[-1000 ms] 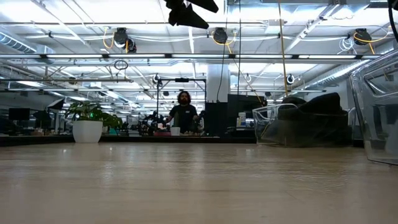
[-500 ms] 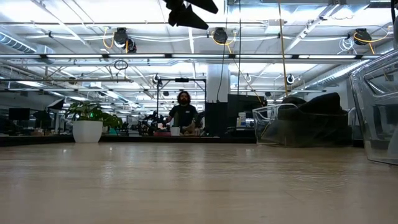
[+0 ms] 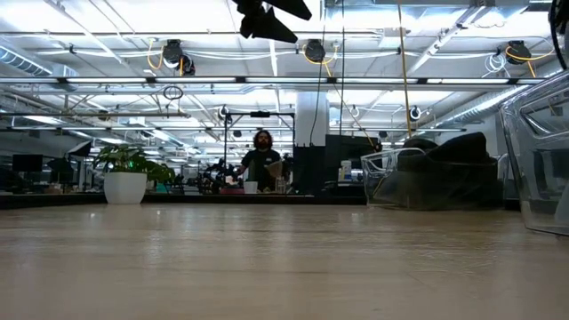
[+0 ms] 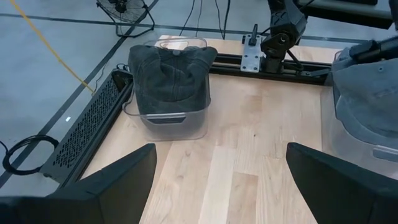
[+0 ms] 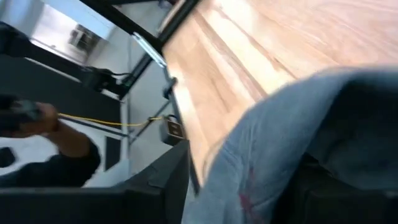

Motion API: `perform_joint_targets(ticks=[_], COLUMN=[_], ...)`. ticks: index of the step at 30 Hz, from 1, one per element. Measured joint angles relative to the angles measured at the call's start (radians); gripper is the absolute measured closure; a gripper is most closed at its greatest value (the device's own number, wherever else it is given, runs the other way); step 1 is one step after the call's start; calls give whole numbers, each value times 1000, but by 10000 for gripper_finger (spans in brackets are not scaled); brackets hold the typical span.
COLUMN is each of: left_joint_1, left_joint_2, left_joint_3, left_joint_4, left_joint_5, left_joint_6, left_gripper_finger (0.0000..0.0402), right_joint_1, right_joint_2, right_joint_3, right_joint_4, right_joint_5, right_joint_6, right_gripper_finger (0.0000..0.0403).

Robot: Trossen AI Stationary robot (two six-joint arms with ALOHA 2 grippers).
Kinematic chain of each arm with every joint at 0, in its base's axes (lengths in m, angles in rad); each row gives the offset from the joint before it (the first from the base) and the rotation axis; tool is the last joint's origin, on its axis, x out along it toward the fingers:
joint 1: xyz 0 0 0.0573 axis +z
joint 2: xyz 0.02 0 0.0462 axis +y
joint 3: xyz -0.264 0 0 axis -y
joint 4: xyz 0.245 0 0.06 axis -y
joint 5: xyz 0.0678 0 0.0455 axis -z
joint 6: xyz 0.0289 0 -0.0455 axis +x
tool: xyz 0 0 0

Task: Pick & Place hat
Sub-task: Put the gray cap into the bottom transparent bin

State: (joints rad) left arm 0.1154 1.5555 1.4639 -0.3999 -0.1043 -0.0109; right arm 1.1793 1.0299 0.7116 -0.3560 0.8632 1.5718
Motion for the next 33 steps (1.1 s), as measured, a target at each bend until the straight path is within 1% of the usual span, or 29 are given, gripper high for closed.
perform_joint_targets(ticks=[11,14,19,26,33], left_joint_1=[0,0,0,2,2], left_joint_2=[0,0,0,0,0], left_joint_3=[0,0,0,0,0], left_joint_4=[-23,-23,-25,-24,-22], left_joint_5=[0,0,0,0,0], left_joint_6=[-2,-2,-1,6,5], left_gripper_finger=[36,36,36,36,36], right_joint_1=[-46,-59,-73,-98,-108], right_joint_2=[-250,-299,-306,-245,-278], right_joint_3=[0,0,1,1,1], right_joint_4=[-16,-66,-164,-297,-376], right_joint_5=[1,-17,-162,-432,-584], right_joint_6=[-186,-166,-4,242,384], right_gripper_finger=[239,239,239,239,238])
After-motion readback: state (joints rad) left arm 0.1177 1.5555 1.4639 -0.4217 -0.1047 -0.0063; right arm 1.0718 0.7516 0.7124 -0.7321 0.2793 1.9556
